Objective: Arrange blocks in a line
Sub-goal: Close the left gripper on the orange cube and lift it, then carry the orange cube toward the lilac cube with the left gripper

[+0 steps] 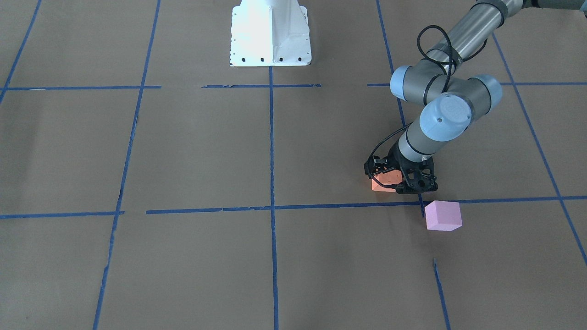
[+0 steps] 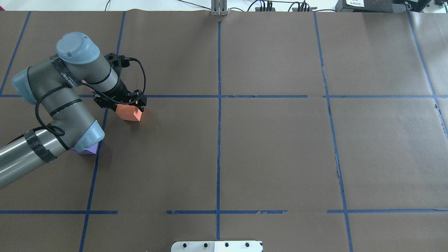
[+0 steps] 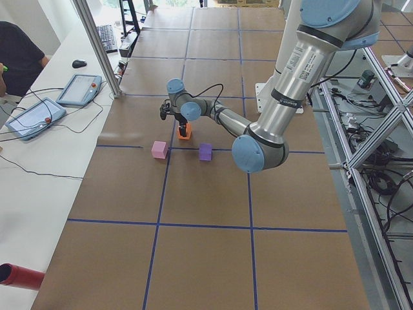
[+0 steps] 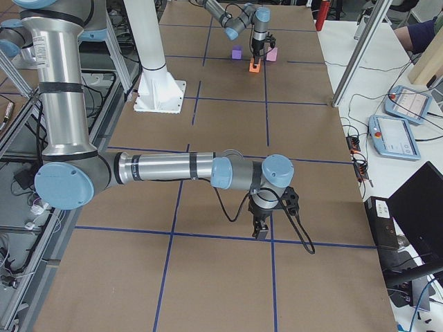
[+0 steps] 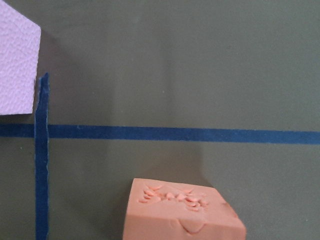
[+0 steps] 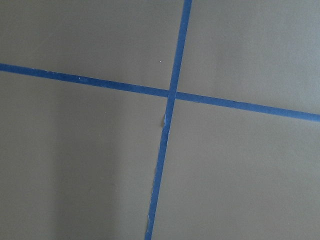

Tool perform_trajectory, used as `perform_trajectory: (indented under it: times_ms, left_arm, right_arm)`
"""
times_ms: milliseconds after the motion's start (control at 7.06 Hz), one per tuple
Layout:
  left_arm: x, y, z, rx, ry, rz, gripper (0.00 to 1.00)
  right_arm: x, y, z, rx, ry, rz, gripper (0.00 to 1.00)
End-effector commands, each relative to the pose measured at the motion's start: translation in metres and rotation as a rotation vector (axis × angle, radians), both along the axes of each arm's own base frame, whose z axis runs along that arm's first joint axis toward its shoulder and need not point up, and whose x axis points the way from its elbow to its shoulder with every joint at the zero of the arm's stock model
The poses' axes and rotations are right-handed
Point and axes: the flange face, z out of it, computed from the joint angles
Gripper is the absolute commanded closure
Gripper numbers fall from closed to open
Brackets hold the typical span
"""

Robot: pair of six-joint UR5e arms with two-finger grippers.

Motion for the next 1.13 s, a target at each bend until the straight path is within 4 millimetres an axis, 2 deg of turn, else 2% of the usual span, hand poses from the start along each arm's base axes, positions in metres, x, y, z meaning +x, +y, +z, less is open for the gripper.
perform_trajectory:
  times_ms: [0, 142, 283, 425, 566, 708, 991]
  left_arm:
    - [0.003, 0.001, 0.000, 0.008, 0.003, 0.006, 0.40]
    - [0.003, 0.001, 0.000, 0.008, 0.003, 0.006, 0.71]
    - [0.000, 0.001, -0.002, 0.014, 0.005, 0.005, 0.83]
    - [-0.017, -0.004, -0.015, 0.031, 0.021, -0.016, 0.84]
    - [-0.048, -0.015, -0.031, 0.050, 0.037, -0.058, 0.84]
    - [-0.074, -0.014, -0.046, 0.050, 0.035, -0.082, 0.83]
    - [-0.117, -0.017, -0.043, 0.104, 0.009, -0.062, 0.81]
  right_arm:
    - [0.000, 0.000, 0.000, 0.000, 0.000, 0.000, 0.00]
    - [0.000, 0.000, 0.000, 0.000, 0.000, 0.000, 0.00]
    - [0.000, 0.000, 0.000, 0.000, 0.000, 0.000, 0.00]
    - [0.000, 0.000, 0.000, 0.000, 0.000, 0.000, 0.00]
    - [0.000, 0.000, 0.000, 0.000, 0.000, 0.000, 0.00]
    - [0.000, 0.000, 0.000, 0.000, 0.000, 0.000, 0.00]
    - [0.000, 0.000, 0.000, 0.000, 0.000, 0.000, 0.00]
